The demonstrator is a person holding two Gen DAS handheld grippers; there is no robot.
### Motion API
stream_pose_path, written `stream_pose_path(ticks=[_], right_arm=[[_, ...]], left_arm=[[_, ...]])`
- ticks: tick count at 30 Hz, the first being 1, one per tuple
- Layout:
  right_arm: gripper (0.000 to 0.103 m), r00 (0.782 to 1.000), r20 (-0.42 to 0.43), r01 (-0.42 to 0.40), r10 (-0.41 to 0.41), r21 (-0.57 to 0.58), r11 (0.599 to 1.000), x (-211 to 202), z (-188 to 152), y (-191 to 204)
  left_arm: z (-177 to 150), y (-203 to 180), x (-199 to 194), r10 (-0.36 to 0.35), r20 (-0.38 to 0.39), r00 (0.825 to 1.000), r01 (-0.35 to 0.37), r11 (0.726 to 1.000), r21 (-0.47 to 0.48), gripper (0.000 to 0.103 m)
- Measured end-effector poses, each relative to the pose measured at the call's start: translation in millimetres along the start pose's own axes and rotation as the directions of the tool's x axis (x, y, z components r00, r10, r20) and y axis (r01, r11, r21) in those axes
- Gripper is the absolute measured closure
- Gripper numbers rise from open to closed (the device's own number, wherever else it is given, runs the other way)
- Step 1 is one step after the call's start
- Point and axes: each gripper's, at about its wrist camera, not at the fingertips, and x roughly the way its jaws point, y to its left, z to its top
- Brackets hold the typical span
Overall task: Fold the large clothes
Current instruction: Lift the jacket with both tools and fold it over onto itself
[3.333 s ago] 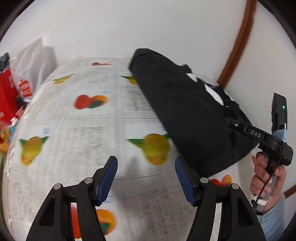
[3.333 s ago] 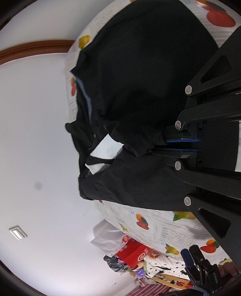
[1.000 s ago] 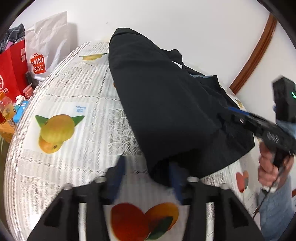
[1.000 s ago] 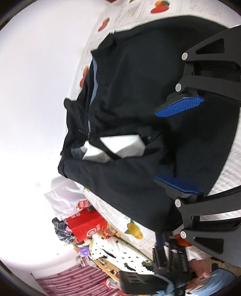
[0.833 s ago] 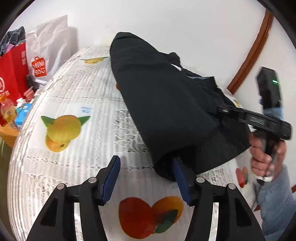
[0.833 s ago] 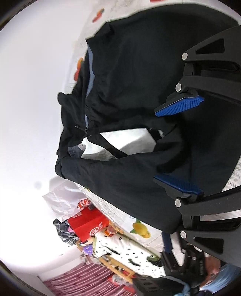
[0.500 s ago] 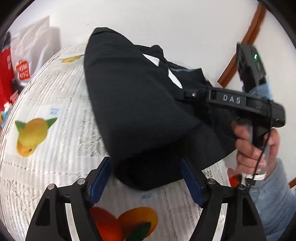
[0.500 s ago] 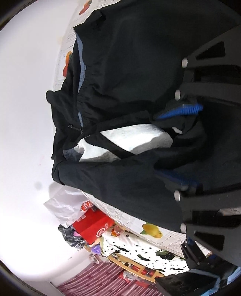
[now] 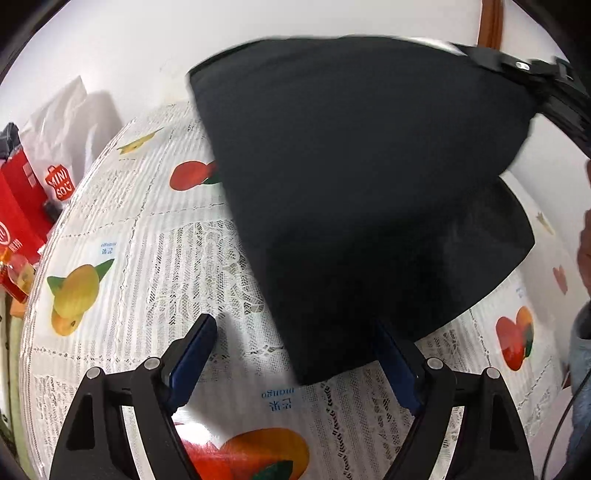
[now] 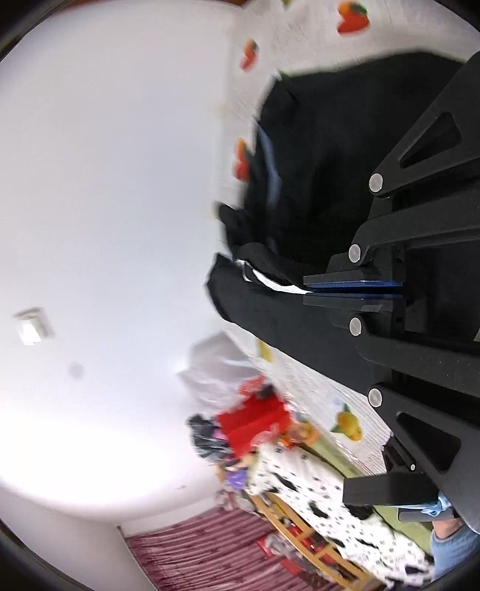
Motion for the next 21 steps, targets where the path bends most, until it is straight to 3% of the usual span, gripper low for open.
stream_pose_path(ticks=[4,8,14,16,18,21], right_arm=[[0.101,0.995,0.052,0.083,-0.087,0.072,0.994,-26,-18,-31],[0.101,0.975,-0.041,0.223,-0.219,0.157,0.962,-28,-47,-74],[0.095,0.955,-0.18,0.266,-0.234,0.178,0.947,-20,-75,-96],[0.083,0.958,-0.191,0.25,-0.215,0.186,0.95,-15,-76,-97],[0.053,0.962,-0.201,0.227,-0.187,0.2,0.953,-11,-75,-100],[0.051,0.961,-0.221,0.211,-0.166,0.2,0.957,0,-74,-101]], left_arm=[[2,-3,1,0.006,0.001,1.0,-0.006,1.0,-0.003,0.019],[5,-8,2,-0.004,-0.002,1.0,0.004,1.0,0.002,0.019],[8,-15,2,-0.026,0.006,1.0,0.026,1.0,0.0,0.021],[12,-19,5,-0.046,-0.001,0.999,0.046,0.999,-0.004,0.021],[16,-21,7,-0.066,-0.004,0.998,0.066,0.998,-0.008,0.021],[14,-30,9,-0.059,-0.006,0.998,0.059,0.998,0.004,0.021]])
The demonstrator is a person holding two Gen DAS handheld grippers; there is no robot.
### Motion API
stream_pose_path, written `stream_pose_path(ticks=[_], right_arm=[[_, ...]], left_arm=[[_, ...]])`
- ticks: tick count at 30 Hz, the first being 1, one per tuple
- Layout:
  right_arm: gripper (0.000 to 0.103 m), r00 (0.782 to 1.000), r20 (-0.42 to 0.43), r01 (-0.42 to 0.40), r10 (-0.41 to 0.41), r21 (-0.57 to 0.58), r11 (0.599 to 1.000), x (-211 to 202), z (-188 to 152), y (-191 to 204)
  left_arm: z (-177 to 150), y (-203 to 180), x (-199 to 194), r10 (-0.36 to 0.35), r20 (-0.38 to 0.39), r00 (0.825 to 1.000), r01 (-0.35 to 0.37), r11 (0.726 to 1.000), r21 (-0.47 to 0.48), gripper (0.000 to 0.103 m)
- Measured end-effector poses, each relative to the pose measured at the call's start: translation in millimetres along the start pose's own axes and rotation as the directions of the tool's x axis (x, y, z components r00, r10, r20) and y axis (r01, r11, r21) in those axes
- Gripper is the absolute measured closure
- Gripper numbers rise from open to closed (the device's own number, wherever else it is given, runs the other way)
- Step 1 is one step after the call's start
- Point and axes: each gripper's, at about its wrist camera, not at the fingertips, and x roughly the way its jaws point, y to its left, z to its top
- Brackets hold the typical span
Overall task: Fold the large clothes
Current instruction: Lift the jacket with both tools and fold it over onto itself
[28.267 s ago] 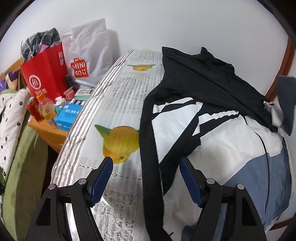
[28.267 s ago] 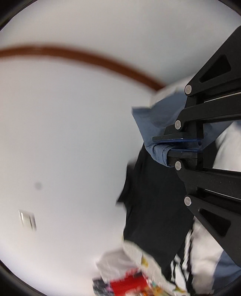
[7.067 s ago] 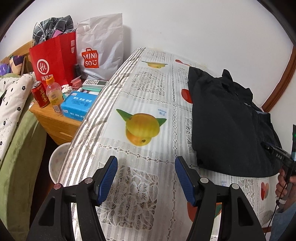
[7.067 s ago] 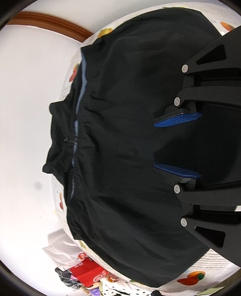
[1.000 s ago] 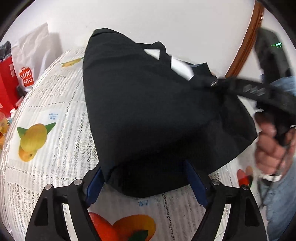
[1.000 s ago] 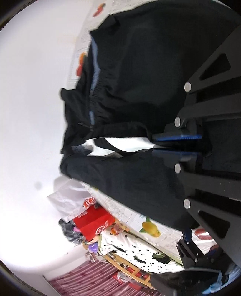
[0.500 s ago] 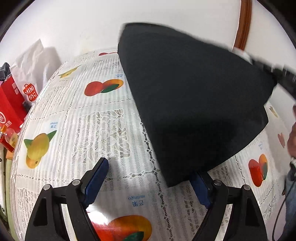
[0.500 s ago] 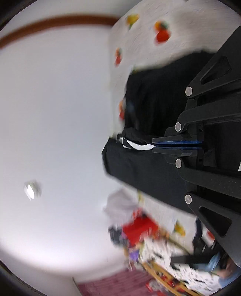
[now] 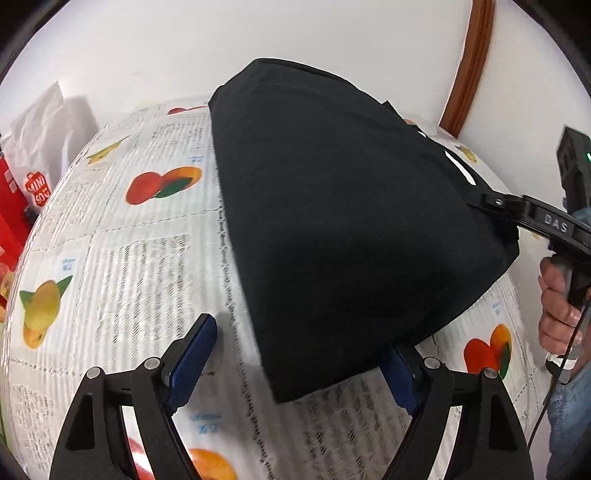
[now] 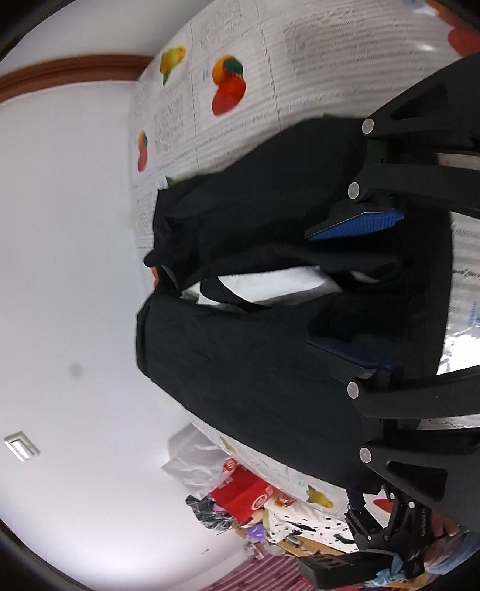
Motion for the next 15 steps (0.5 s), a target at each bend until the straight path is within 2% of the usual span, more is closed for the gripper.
stream_pose_path(ticks=[3,5,6,8,11,13,14,15], right_arm=[[0.052,0.999,-0.036,0.014,-0.015,-0.011,1.0,17,2,6],[0.072,0.999,-0.043,0.019,-0.021,-0.042,0.999,21,4,15],[0.092,0.999,-0.044,0.021,-0.024,-0.061,0.998,21,6,18],[0.096,0.999,-0.022,0.027,-0.03,-0.114,0.993,16,9,25],[0.097,0.991,0.119,-0.042,0.059,-0.138,0.99,-21,14,24],[0.097,0.96,0.245,-0.121,0.137,-0.079,0.99,-53,12,8],[0.097,0.945,0.29,-0.141,0.149,-0.049,0.989,-63,9,-1],[0.097,0.94,0.314,-0.137,0.137,-0.024,0.99,-68,6,-10]], left_arm=[[2,-7,6,0.044,-0.006,0.999,-0.044,0.999,0.017,0.021],[1,-10,7,0.084,-0.009,0.996,-0.084,0.996,0.031,0.019],[1,-12,8,0.09,-0.011,0.996,-0.089,0.996,0.029,0.019],[3,-12,9,0.099,-0.017,0.995,-0.098,0.995,0.02,0.019],[3,-10,9,0.108,-0.014,0.994,-0.108,0.994,0.01,0.018],[3,-8,9,0.111,-0.015,0.994,-0.111,0.994,0.009,0.018],[3,-6,9,0.112,-0.016,0.994,-0.112,0.994,0.008,0.018],[4,-6,9,0.111,-0.018,0.994,-0.111,0.994,0.005,0.018]])
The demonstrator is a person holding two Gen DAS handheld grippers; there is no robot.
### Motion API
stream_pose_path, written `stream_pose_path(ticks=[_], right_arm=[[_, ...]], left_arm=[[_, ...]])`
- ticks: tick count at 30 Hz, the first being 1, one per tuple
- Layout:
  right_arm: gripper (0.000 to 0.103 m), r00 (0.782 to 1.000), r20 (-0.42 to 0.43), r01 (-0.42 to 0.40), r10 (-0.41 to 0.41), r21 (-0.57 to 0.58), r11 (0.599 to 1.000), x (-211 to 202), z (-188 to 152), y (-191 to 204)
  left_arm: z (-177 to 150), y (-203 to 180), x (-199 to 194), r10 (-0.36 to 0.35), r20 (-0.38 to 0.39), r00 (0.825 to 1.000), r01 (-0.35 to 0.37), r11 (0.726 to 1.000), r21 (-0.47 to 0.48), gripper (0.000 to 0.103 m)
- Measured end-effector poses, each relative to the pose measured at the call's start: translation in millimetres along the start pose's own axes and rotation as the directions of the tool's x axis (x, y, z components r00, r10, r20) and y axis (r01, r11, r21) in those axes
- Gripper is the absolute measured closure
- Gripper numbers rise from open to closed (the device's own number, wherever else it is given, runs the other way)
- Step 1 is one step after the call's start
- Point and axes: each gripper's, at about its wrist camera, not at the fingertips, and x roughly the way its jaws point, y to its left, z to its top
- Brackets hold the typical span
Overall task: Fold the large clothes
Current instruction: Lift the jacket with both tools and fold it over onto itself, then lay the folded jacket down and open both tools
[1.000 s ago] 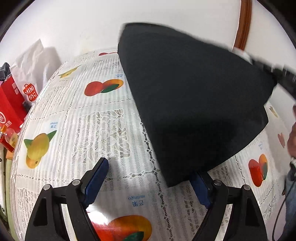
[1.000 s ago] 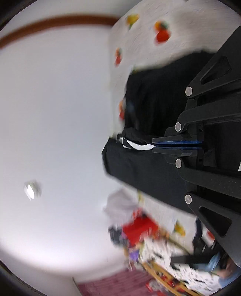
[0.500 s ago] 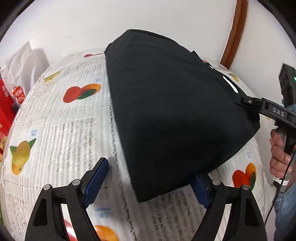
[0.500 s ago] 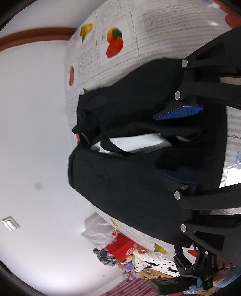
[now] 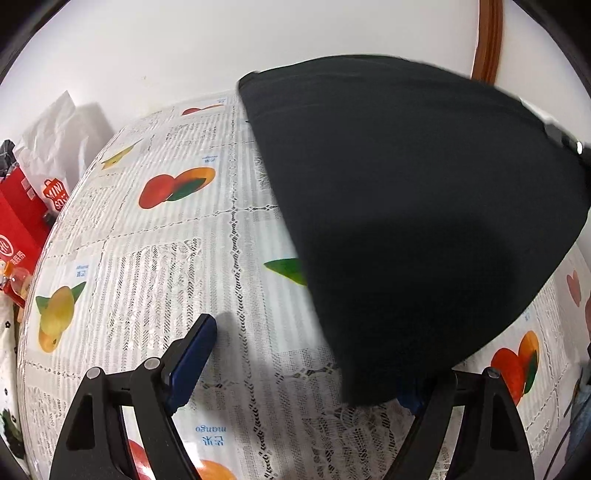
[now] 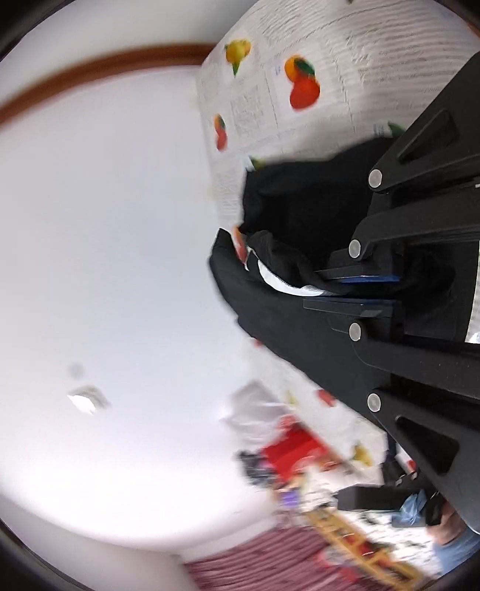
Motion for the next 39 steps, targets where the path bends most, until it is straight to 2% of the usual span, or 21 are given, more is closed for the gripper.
stream_pose_path(ticks=[2,5,6,8,10,12,14,15,16,17,19,21,22,24,26,29,33,36,38,39], right_arm=[[0.097,0.997,-0.032,0.065,-0.063,0.044,0.997,2,-6,-17],[0.094,0.98,-0.16,0.134,-0.12,0.08,0.988,21,-22,-36],[0.088,0.972,-0.188,0.155,-0.14,0.069,0.985,25,-27,-37],[0.084,0.962,-0.211,0.185,-0.174,0.035,0.982,30,-31,-33],[0.078,0.957,-0.229,0.189,-0.177,0.031,0.981,35,-30,-31],[0.078,0.944,-0.267,0.21,-0.195,0.028,0.977,44,-28,-32],[0.088,0.93,-0.299,0.225,-0.213,0.004,0.974,52,-23,-26],[0.096,0.933,-0.292,0.214,-0.209,-0.014,0.977,49,-21,-25],[0.097,0.945,-0.266,0.19,-0.19,-0.028,0.981,42,-17,-23],[0.097,0.968,-0.202,0.148,-0.151,-0.028,0.989,29,-12,-19],[0.097,0.992,-0.113,0.065,-0.062,0.025,0.998,5,-9,-24],[0.097,0.997,-0.061,0.056,-0.052,0.058,0.997,-9,-12,-30],[0.097,0.995,-0.066,0.079,-0.075,0.065,0.995,-10,-16,-33],[0.096,0.981,-0.15,0.133,-0.12,0.077,0.988,1,-23,-44],[0.094,0.957,-0.229,0.195,-0.177,0.056,0.979,10,-32,-46],[0.089,0.942,-0.25,0.23,-0.224,-0.003,0.973,5,-36,-41],[0.088,0.926,-0.28,0.247,-0.255,-0.064,0.967,-11,-40,-37],[0.088,0.921,-0.283,0.248,-0.266,-0.101,0.964,-30,-44,-35],[0.085,0.933,-0.278,0.208,-0.23,-0.108,0.972,-48,-46,-34],[0.08,0.937,-0.277,0.186,-0.211,-0.113,0.976,-57,-47,-33]], left_arm=[[0,0,0,-0.001,0.003,1.0,0.001,1.0,0.006,0.018],[2,-2,-2,-0.024,0.006,1.0,0.023,1.0,0.01,0.022],[3,-3,-3,-0.031,0.006,0.999,0.031,0.999,0.007,0.022],[3,-10,-6,-0.058,0.004,0.998,0.058,0.998,0.023,0.022],[3,-16,-3,-0.022,-0.005,1.0,0.022,0.999,0.041,0.022],[4,-16,-1,-0.013,-0.008,1.0,0.013,1.0,0.019,0.021],[5,-17,-1,-0.002,-0.014,1.0,0.002,1.0,0.003,0.02],[6,-17,0,0.002,-0.014,1.0,-0.002,1.0,0.002,0.02],[5,-18,0,0.009,-0.013,1.0,-0.009,1.0,0.002,0.02],[5,-19,0,0.011,-0.013,1.0,-0.011,1.0,0.002,0.02],[6,-21,-1,0.014,-0.012,1.0,-0.014,1.0,0.003,0.02],[6,-19,1,0.013,-0.009,1.0,-0.013,1.0,0.003,0.02],[7,-18,3,0.014,-0.008,1.0,-0.014,1.0,0.003,0.02],[8,-18,4,0.016,-0.008,1.0,-0.016,1.0,0.006,0.02],[8,-16,5,0.012,-0.011,1.0,-0.012,1.0,0.001,0.02],[8,-13,5,0.004,-0.01,1.0,-0.004,1.0,-0.011,0.021],[6,-8,3,-0.013,-0.013,1.0,0.013,1.0,-0.002,0.024],[2,-2,-6,-0.056,-0.012,0.998,0.056,0.998,-0.009,0.027],[-1,2,-10,-0.082,-0.003,0.997,0.082,0.997,-0.014,0.029],[-3,4,-13,-0.096,0.002,0.995,0.096,0.995,-0.015,0.03]])
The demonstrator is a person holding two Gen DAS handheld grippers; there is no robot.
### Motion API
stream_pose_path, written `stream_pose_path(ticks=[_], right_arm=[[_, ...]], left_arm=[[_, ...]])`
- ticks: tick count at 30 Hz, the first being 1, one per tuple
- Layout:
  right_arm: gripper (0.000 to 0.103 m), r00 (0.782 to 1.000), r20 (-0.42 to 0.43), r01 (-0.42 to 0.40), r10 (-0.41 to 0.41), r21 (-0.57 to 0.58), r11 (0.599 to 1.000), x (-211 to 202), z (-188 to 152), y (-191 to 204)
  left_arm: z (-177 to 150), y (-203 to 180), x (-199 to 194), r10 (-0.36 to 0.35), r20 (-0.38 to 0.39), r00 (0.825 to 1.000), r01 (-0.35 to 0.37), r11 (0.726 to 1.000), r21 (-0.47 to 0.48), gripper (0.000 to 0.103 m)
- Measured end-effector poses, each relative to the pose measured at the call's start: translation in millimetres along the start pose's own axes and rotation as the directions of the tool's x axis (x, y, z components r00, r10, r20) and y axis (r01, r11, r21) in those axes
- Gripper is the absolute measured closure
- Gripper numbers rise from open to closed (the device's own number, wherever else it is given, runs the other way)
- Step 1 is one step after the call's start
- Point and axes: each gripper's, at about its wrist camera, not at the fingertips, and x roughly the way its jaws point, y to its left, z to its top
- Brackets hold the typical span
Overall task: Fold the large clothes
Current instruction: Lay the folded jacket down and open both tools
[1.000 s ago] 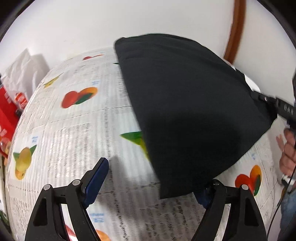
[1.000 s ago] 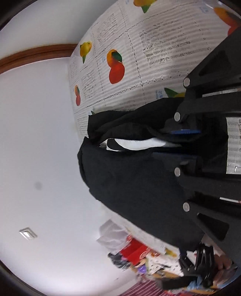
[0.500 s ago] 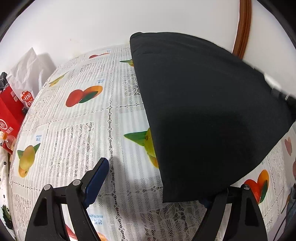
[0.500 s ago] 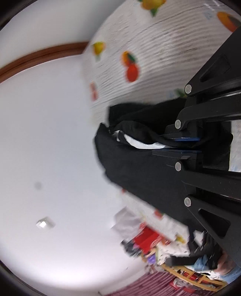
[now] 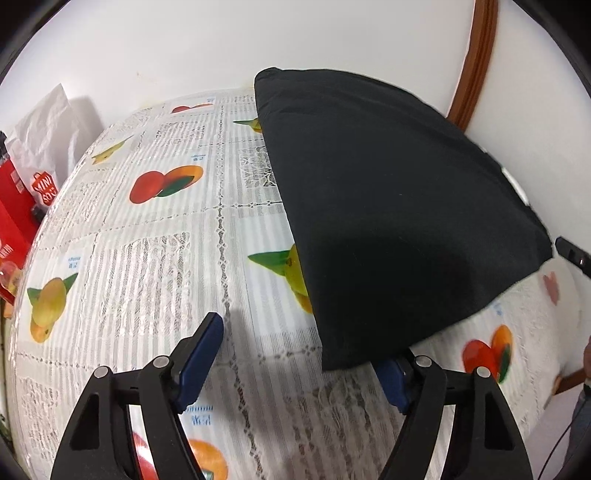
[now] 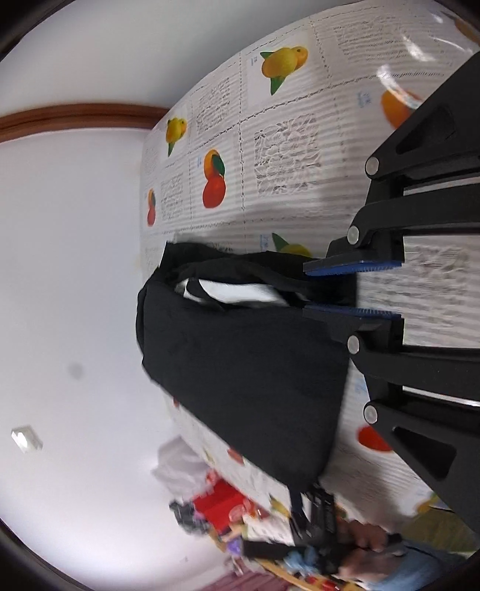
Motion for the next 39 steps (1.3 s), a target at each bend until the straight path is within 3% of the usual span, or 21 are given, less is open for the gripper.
stream_pose_path(ticks=[1,3,8,12,14,16,17,19,30,39], right_arm=[[0.074,1.0,0.0,-0.006,0.006,-0.009,1.0,-6,-3,-1],[0.07,1.0,-0.015,0.012,-0.012,-0.036,0.999,-12,-10,-2],[0.071,0.995,-0.089,0.039,-0.041,-0.028,0.999,5,-21,0],[0.071,0.995,-0.077,0.064,-0.062,0.028,0.998,31,-22,1],[0.076,0.996,-0.067,0.068,-0.064,0.066,0.995,41,-20,0],[0.094,0.993,-0.081,0.094,-0.087,0.081,0.992,52,-16,0],[0.094,0.993,-0.079,0.098,-0.091,0.083,0.992,54,-14,0],[0.099,0.995,-0.063,0.084,-0.078,0.09,0.992,58,-9,1],[0.099,0.994,-0.082,0.082,-0.072,0.132,0.988,97,24,16],[0.095,0.983,-0.108,0.16,-0.148,0.112,0.981,74,22,17]], left_arm=[[-3,2,-4,-0.017,0.006,1.0,0.017,1.0,0.001,0.033],[-7,1,-10,-0.035,0.014,0.999,0.035,0.999,0.007,0.04],[-12,-5,-19,-0.073,0.038,0.997,0.072,0.997,0.019,0.052],[-9,-12,-15,-0.091,0.034,0.995,0.09,0.996,0.02,0.061],[-6,-14,-10,-0.092,0.024,0.995,0.092,0.996,0.019,0.069],[-2,-14,-6,-0.091,0.019,0.996,0.091,0.996,0.018,0.075],[-1,-13,-5,-0.098,0.018,0.995,0.097,0.995,0.016,0.084],[4,-12,-3,-0.082,0.026,0.996,0.082,0.997,0.015,0.084],[26,2,11,-0.015,0.02,1.0,0.016,0.997,-0.072,0.082],[20,12,-2,-0.015,0.014,1.0,0.017,0.995,-0.094,0.082]])
